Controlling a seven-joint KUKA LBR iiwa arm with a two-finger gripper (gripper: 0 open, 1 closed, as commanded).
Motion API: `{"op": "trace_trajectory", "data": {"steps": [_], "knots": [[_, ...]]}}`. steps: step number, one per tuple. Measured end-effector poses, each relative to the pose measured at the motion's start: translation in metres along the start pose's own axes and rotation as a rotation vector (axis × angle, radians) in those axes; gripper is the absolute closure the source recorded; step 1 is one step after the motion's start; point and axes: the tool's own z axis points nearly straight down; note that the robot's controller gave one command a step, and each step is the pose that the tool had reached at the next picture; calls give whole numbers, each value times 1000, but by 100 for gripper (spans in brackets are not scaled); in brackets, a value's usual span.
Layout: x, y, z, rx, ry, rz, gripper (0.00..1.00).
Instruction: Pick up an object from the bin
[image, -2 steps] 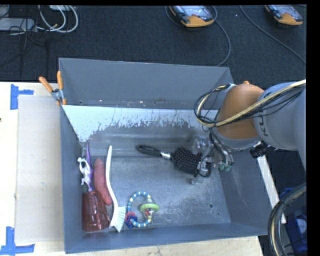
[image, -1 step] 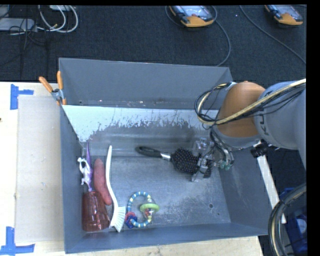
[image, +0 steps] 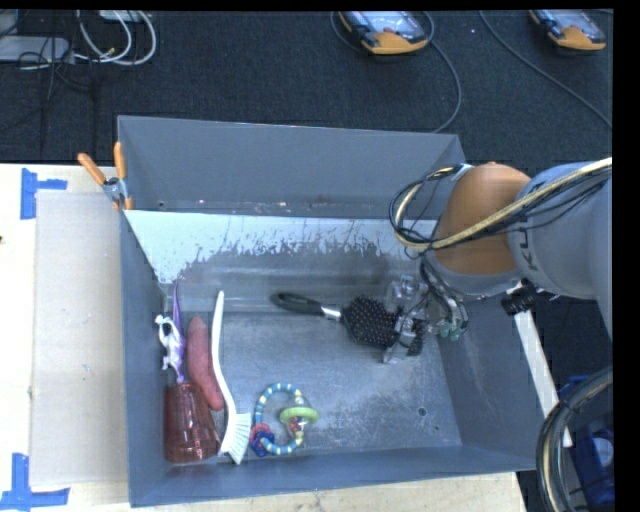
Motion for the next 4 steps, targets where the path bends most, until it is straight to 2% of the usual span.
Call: {"op": "trace_trajectory", "data": {"steps": [1, 4], "knots": [[0, 0, -2, 0, 1, 0, 100], [0, 0, -43, 0, 0, -2, 100]]}}
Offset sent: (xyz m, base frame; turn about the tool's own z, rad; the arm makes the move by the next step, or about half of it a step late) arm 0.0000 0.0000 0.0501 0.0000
